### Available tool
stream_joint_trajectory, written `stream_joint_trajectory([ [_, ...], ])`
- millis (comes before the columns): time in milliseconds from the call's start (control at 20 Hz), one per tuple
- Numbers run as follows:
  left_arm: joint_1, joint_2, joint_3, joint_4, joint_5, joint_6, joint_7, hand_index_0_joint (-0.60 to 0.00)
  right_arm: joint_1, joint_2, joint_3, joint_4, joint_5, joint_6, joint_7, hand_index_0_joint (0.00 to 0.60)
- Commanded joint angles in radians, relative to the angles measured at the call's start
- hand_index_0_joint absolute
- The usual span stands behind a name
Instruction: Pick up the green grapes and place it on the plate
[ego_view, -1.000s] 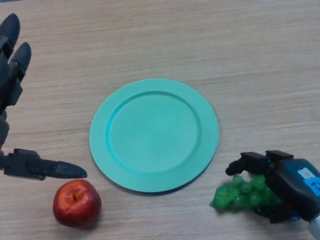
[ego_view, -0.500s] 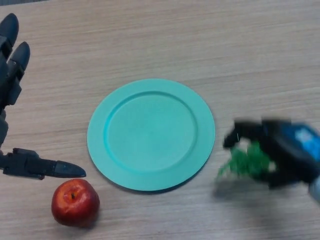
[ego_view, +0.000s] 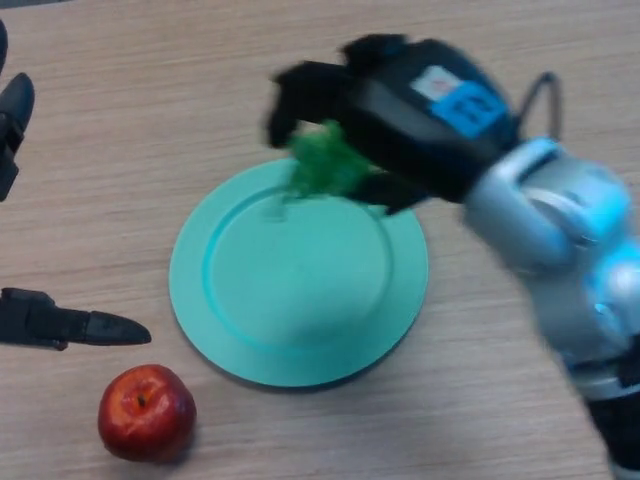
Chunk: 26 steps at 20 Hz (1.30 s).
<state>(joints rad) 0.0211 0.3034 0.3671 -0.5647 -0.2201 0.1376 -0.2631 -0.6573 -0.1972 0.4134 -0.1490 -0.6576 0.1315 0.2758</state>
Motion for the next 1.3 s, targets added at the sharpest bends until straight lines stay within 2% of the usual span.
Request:
stream_joint_trajectory([
  [50, -0.023, 0.036, 0.075, -0.034, -0.024, -0.142, 0.019, 0.0, -0.1, 0.006, -0.042, -0.04, 0.0, -0.025, -0.145, 0.6],
  [150, -0.02, 0.036, 0.089, -0.02, -0.035, -0.148, 0.016, 0.0, -0.105, 0.007, -0.015, -0.055, 0.039, -0.003, -0.148, 0.6],
  [250, -0.019, 0.036, 0.092, -0.015, -0.036, -0.148, 0.016, 0.0, -0.109, 0.007, -0.007, -0.063, 0.058, 0.011, -0.141, 0.405],
  [300, -0.018, 0.036, 0.094, -0.012, -0.036, -0.147, 0.017, 0.0, -0.111, 0.007, -0.001, -0.07, 0.069, 0.021, -0.136, 0.256],
  [350, -0.018, 0.037, 0.095, -0.01, -0.036, -0.146, 0.018, 0.0, -0.111, 0.007, 0.003, -0.079, 0.081, 0.03, -0.131, 0.156],
  [400, -0.015, 0.037, 0.094, -0.009, -0.034, -0.14, 0.021, 0.0, -0.106, 0.007, 0.008, -0.107, 0.115, 0.053, -0.121, 0.008],
  [650, -0.013, 0.031, 0.08, -0.018, -0.017, -0.139, 0.023, 0.0, -0.078, 0.007, -0.013, -0.177, 0.189, 0.129, -0.11, 0.0],
  [750, -0.008, 0.027, 0.077, -0.027, -0.013, -0.144, 0.023, 0.0, -0.028, 0.007, -0.054, -0.255, 0.209, 0.168, -0.075, 0.0],
  [850, -0.005, 0.022, 0.073, -0.039, -0.006, -0.147, 0.024, 0.0, 0.046, 0.007, -0.12, -0.371, 0.262, 0.244, -0.04, 0.0],
  [1000, -0.005, 0.022, 0.069, -0.061, -0.015, -0.132, 0.013, 0.0, 0.191, 0.007, -0.256, -0.585, 0.436, 0.418, -0.009, 0.0],
  [1100, -0.01, 0.024, 0.071, -0.065, -0.021, -0.12, 0.009, 0.0, 0.317, 0.007, -0.37, -0.654, 0.529, 0.422, 0.002, 0.0],
  [1150, -0.01, 0.023, 0.07, -0.072, -0.023, -0.114, 0.011, 0.0, 0.359, 0.004, -0.404, -0.67, 0.574, 0.413, -0.009, 0.0],
  [1300, -0.006, 0.014, 0.056, -0.095, -0.036, -0.084, 0.013, 0.0, 0.51, -0.03, -0.481, -0.744, 0.767, 0.356, -0.103, 0.0],
])
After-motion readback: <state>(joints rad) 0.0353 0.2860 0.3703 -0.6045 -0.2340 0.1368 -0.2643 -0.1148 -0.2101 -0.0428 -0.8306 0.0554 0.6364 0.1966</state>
